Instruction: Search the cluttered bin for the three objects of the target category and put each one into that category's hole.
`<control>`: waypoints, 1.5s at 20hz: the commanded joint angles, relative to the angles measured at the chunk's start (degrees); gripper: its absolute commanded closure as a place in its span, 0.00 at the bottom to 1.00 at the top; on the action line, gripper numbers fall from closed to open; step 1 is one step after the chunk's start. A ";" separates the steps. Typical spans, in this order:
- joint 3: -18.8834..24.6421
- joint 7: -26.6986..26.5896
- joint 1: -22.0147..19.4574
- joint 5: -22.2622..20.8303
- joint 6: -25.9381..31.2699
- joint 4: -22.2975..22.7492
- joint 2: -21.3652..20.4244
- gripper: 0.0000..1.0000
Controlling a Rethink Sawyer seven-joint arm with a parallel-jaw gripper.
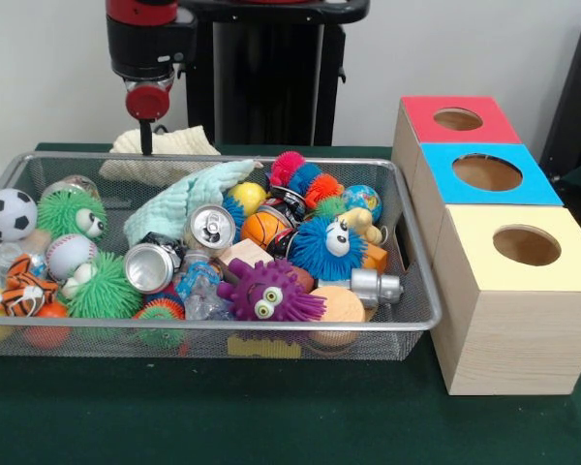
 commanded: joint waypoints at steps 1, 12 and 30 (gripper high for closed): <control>7.67 7.26 -1.69 1.61 -9.46 -10.77 7.46 1.00; 5.10 10.29 0.79 4.85 -7.67 -7.93 6.29 1.00; -4.37 6.23 8.87 8.36 17.86 -7.80 -8.87 1.00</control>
